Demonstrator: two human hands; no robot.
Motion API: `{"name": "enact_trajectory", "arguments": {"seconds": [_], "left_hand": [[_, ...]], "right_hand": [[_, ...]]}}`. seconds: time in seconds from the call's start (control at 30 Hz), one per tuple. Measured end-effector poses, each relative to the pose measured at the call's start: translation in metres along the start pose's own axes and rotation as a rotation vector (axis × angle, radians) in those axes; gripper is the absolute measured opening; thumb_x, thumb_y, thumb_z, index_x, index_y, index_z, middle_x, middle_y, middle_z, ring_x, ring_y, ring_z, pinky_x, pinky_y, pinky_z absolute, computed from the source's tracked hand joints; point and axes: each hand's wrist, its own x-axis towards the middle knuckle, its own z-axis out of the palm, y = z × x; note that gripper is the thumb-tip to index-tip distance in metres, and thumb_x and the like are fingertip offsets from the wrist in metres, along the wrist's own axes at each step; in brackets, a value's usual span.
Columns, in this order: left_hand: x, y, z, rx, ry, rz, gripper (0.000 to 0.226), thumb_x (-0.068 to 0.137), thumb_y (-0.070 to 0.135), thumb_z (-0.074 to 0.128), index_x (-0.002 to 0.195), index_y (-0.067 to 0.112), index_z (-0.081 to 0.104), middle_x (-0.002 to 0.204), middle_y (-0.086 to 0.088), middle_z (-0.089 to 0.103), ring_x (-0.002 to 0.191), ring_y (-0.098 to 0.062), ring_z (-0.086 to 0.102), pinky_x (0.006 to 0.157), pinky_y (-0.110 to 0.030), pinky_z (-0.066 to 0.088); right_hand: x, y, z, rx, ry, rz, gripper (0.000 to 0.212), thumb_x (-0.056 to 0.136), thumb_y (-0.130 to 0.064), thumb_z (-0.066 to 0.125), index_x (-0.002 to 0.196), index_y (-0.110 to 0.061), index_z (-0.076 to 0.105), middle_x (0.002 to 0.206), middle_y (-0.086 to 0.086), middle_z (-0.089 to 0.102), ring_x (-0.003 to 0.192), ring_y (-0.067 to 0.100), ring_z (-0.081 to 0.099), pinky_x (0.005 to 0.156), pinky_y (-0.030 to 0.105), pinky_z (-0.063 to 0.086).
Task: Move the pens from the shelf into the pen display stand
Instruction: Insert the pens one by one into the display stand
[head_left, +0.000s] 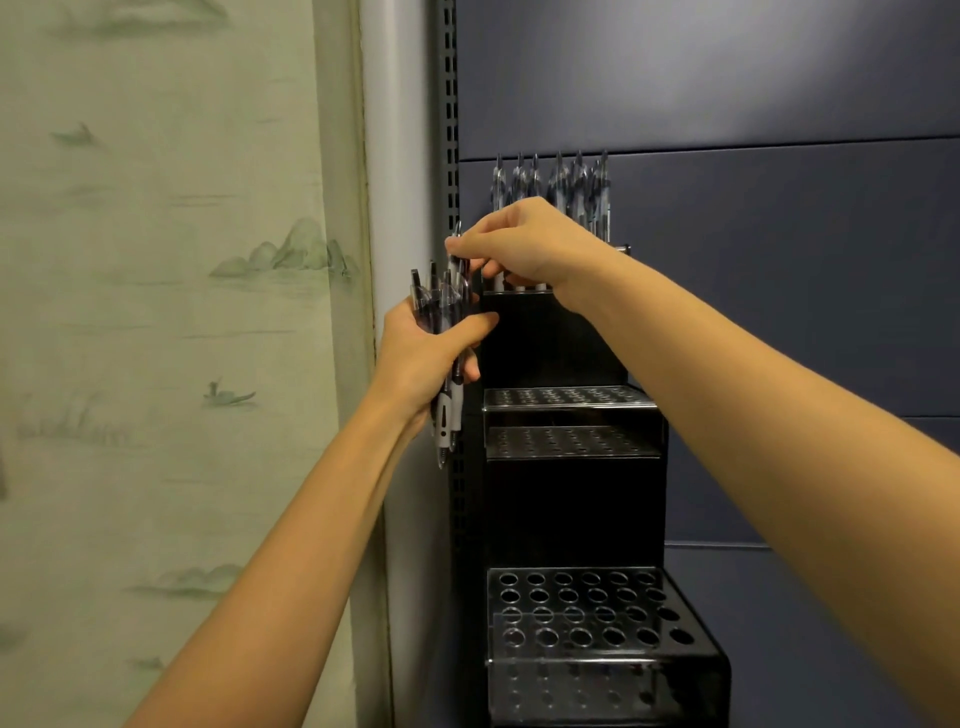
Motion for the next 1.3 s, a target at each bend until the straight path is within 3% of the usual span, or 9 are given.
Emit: {"name": "enact_trajectory", "arguments": {"seconds": [0.17, 0.33, 0.53, 0.67, 0.87, 1.03, 1.3], "left_hand": [[0.001, 0.0, -0.002, 0.011, 0.009, -0.009, 0.012, 0.082, 0.002, 0.068, 0.09, 0.003, 0.061, 0.051, 0.005, 0.058, 0.035, -0.01, 0.046, 0.04, -0.021, 0.04], [-0.006, -0.005, -0.004, 0.023, 0.006, -0.015, 0.02, 0.084, 0.004, 0.067, 0.099, -0.008, 0.06, 0.044, 0.007, 0.051, 0.033, -0.009, 0.041, 0.04, -0.018, 0.037], [-0.01, -0.008, -0.009, -0.008, -0.002, -0.056, 0.022, 0.086, 0.004, 0.064, 0.105, -0.003, 0.057, 0.045, 0.009, 0.05, 0.033, -0.009, 0.037, 0.04, -0.019, 0.035], [-0.014, -0.011, -0.017, -0.031, 0.033, -0.083, 0.007, 0.087, 0.006, 0.064, 0.092, 0.008, 0.059, 0.044, 0.008, 0.046, 0.034, -0.008, 0.036, 0.04, -0.02, 0.033], [-0.015, -0.01, -0.023, -0.032, 0.061, -0.063, 0.007, 0.088, 0.015, 0.064, 0.082, 0.014, 0.062, 0.049, 0.009, 0.046, 0.036, -0.009, 0.036, 0.04, -0.018, 0.032], [-0.017, -0.007, -0.02, -0.046, 0.06, -0.046, 0.01, 0.089, 0.015, 0.064, 0.079, 0.017, 0.062, 0.049, 0.01, 0.047, 0.036, -0.009, 0.036, 0.04, -0.017, 0.033], [-0.015, -0.005, -0.02, -0.051, 0.046, -0.036, 0.009, 0.089, 0.017, 0.064, 0.08, 0.016, 0.062, 0.05, 0.009, 0.046, 0.037, -0.01, 0.036, 0.04, -0.018, 0.033]], "right_hand": [[0.005, 0.0, 0.001, 0.029, 0.059, -0.034, 0.013, 0.088, -0.03, 0.065, 0.081, -0.019, 0.067, 0.072, -0.008, 0.06, 0.065, 0.001, 0.053, 0.059, 0.015, 0.038], [0.012, -0.007, -0.008, 0.046, 0.131, -0.054, 0.02, 0.091, -0.028, 0.061, 0.1, -0.012, 0.068, 0.077, -0.004, 0.063, 0.06, 0.001, 0.056, 0.051, 0.01, 0.046], [0.012, -0.014, -0.02, 0.14, 0.259, -0.116, 0.015, 0.096, -0.024, 0.053, 0.101, -0.012, 0.061, 0.083, -0.002, 0.068, 0.064, 0.003, 0.068, 0.062, 0.016, 0.056], [0.01, -0.013, -0.035, 0.125, 0.376, -0.131, 0.01, 0.096, -0.025, 0.054, 0.098, -0.017, 0.059, 0.087, -0.001, 0.068, 0.07, 0.008, 0.069, 0.066, 0.019, 0.057], [0.008, 0.012, -0.023, -0.15, 0.3, -0.108, 0.019, 0.094, -0.029, 0.056, 0.104, -0.014, 0.062, 0.091, 0.001, 0.068, 0.083, 0.015, 0.07, 0.089, 0.037, 0.055], [0.01, 0.028, -0.01, -0.235, 0.284, -0.064, 0.018, 0.093, -0.034, 0.057, 0.104, -0.02, 0.061, 0.097, 0.002, 0.069, 0.094, 0.019, 0.066, 0.09, 0.041, 0.054], [0.008, 0.044, 0.005, -0.251, 0.216, -0.031, 0.019, 0.093, -0.033, 0.057, 0.104, -0.017, 0.062, 0.096, 0.003, 0.07, 0.092, 0.02, 0.066, 0.088, 0.043, 0.054]]}}
